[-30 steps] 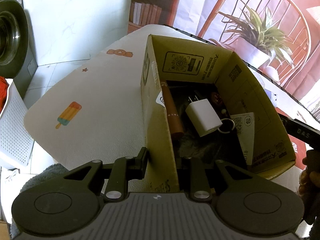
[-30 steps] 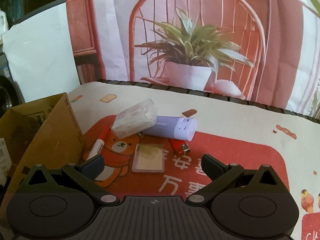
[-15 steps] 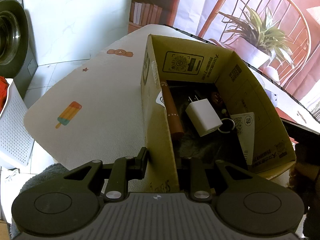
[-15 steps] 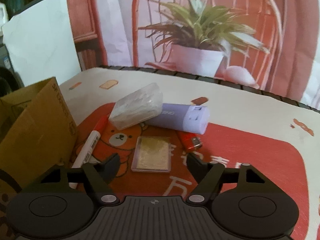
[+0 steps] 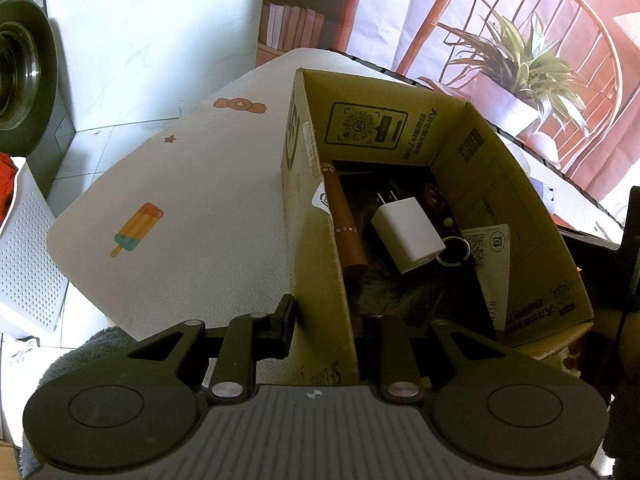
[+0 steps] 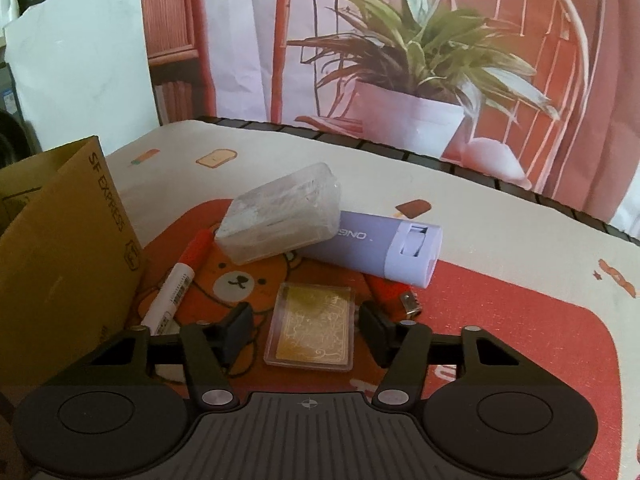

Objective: Organize rigid objects
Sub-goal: 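Move the open right gripper to the gold card case and grasp it, then lift the gold card case, carry it over the box and release it inside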

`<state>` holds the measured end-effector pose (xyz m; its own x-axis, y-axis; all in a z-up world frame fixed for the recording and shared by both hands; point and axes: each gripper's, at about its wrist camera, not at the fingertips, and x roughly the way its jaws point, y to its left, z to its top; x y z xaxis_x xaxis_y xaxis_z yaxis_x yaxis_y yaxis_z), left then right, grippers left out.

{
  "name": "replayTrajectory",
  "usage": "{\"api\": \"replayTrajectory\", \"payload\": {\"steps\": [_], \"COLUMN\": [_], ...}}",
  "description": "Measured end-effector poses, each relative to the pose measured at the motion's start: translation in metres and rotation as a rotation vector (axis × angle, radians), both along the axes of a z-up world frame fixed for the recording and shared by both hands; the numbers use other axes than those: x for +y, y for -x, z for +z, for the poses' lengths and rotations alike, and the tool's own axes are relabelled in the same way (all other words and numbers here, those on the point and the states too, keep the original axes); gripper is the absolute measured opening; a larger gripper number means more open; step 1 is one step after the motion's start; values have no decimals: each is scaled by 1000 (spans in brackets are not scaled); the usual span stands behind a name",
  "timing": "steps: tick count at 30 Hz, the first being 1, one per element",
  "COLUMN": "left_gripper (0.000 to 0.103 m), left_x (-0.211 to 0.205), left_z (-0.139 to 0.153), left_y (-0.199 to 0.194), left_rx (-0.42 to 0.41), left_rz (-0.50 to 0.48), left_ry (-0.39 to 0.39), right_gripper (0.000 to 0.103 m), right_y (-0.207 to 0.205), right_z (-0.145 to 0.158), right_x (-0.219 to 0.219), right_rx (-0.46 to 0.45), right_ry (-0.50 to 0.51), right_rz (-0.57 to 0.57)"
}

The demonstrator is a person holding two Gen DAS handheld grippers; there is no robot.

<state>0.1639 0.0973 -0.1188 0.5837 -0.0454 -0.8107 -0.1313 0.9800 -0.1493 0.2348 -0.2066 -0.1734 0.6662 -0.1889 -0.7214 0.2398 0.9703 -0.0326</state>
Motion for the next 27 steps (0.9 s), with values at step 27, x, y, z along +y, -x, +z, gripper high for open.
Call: {"api": "replayTrajectory", "payload": {"steps": [27], "left_gripper": [25], "left_x": [0], "left_z": [0], "left_y": [0], "left_rx": [0], "left_rz": [0], "left_ry": [0], "right_gripper": [42], "right_y": [49], "right_z": [22], "right_x": [11], "right_rx": [-10], "right_ry": [-70], "right_rz": [25]}}
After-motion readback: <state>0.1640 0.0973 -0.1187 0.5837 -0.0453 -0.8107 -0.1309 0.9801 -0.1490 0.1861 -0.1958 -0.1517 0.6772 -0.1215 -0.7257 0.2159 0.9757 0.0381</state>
